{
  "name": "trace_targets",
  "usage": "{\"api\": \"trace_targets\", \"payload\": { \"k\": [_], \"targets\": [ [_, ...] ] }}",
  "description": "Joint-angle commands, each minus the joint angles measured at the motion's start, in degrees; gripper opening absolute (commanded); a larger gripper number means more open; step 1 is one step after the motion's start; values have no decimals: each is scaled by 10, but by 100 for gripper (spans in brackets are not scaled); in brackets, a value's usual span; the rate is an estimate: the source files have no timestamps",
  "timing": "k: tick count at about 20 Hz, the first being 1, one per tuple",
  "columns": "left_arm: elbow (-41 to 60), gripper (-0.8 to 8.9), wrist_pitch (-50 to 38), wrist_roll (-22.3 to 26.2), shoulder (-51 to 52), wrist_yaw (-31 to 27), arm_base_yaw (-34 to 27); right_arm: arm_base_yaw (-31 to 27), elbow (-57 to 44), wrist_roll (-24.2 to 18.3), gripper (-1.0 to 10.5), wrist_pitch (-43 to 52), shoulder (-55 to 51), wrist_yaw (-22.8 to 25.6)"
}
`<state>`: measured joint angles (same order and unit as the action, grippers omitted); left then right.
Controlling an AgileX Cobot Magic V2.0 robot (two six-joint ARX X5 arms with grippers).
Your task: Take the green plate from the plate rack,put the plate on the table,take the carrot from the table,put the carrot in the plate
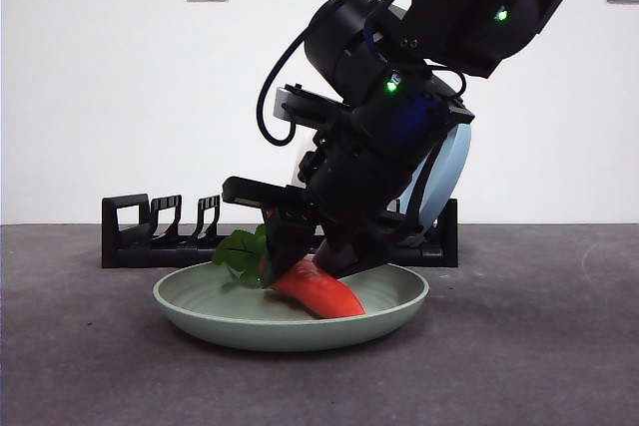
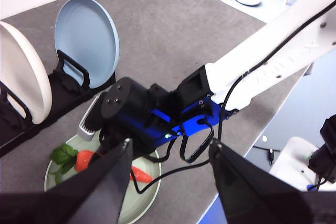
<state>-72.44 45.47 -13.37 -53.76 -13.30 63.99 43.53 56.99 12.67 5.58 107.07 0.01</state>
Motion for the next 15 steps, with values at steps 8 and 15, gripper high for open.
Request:
{"api": "trace_targets", "payload": {
  "k": [8, 15],
  "targets": [
    [0, 252, 23, 1, 1, -1, 2, 2, 9, 3, 599, -115, -138, 0],
    [0, 252, 88, 1, 1, -1, 2, 8, 9, 3, 594, -486, -409, -61]
  ]
}}
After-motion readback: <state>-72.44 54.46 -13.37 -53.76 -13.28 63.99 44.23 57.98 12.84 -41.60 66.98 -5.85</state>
